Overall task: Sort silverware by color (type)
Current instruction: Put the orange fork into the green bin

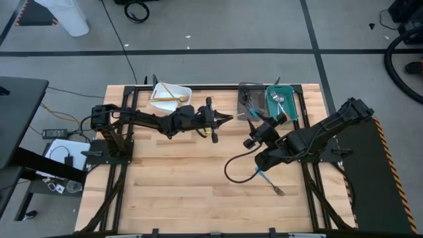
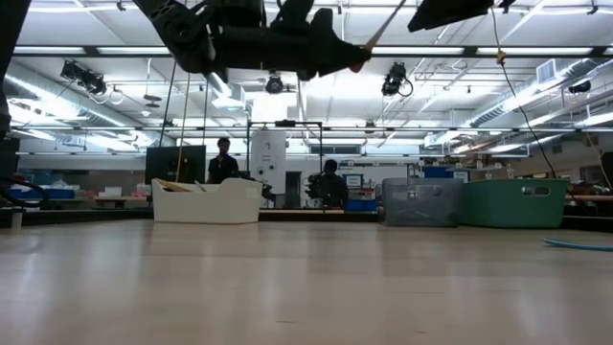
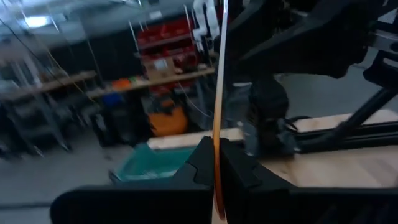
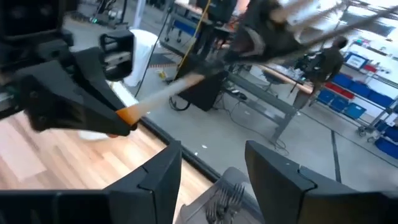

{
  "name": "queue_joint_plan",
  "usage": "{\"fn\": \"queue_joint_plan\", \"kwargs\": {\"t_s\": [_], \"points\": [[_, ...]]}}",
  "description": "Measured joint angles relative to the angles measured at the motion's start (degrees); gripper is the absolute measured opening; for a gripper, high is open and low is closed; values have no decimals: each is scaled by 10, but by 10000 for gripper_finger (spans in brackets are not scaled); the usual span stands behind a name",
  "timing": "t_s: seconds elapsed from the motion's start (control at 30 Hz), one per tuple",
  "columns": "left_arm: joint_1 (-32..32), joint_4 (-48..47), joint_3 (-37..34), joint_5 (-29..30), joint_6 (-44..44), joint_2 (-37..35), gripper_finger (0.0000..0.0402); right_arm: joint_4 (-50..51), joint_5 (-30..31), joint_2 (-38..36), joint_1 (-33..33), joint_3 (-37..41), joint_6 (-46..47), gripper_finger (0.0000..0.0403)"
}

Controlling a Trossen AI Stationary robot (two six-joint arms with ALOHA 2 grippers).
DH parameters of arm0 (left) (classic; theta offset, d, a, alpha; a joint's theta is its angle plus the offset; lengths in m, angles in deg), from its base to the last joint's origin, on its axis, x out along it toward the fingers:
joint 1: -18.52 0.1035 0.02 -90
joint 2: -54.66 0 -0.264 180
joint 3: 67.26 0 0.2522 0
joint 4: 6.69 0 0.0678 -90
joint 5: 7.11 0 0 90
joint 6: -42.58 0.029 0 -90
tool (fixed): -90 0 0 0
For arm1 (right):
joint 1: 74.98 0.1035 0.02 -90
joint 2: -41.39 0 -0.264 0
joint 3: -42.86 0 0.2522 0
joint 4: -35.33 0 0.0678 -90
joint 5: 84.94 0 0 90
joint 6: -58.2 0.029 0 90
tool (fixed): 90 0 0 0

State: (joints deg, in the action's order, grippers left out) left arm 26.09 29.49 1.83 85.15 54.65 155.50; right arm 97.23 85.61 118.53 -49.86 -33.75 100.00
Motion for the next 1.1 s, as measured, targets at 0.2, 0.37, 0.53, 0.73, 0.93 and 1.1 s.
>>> {"fn": "queue_joint_plan", "kwargs": {"t_s": [0.2,0.37,0.53,0.73,0.93,1.1], "points": [[-7,38,0,36,52,0,13,0,12,0,-2,0,11,186],[-2,35,0,58,54,0,13,-6,-37,-6,-13,0,-13,176],[7,21,0,68,70,0,13,-114,-126,-4,-29,0,-133,165],[5,43,0,89,92,0,13,-282,-202,-4,-55,0,-293,158],[8,120,0,116,118,0,13,-389,-284,-5,-97,0,-389,158],[17,140,0,122,111,-3,13,-426,-372,-22,-133,0,-438,158]]}}
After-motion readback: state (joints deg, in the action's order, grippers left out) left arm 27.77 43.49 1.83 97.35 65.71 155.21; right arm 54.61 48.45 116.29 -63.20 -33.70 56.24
